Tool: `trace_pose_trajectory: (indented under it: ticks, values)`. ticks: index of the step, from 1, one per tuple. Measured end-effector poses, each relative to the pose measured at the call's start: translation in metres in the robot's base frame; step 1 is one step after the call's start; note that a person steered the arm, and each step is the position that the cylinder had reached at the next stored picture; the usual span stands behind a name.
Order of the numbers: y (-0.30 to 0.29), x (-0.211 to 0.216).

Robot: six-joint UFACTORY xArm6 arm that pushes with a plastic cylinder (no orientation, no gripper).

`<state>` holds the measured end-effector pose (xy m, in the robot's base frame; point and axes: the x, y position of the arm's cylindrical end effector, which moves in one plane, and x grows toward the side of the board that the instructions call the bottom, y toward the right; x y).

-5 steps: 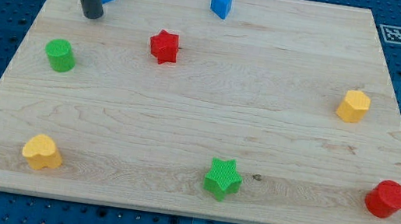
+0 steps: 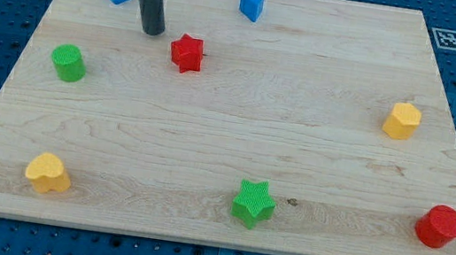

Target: Point your arm at the blue triangle

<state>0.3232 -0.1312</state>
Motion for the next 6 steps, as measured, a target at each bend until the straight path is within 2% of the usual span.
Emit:
trace_pose_trajectory:
  ticks: [1, 3, 5, 6]
  values:
    - [0.016, -0.021]
    - [0.048, -0.123]
    - [0.102, -0.128]
    - [0.136, -0.094]
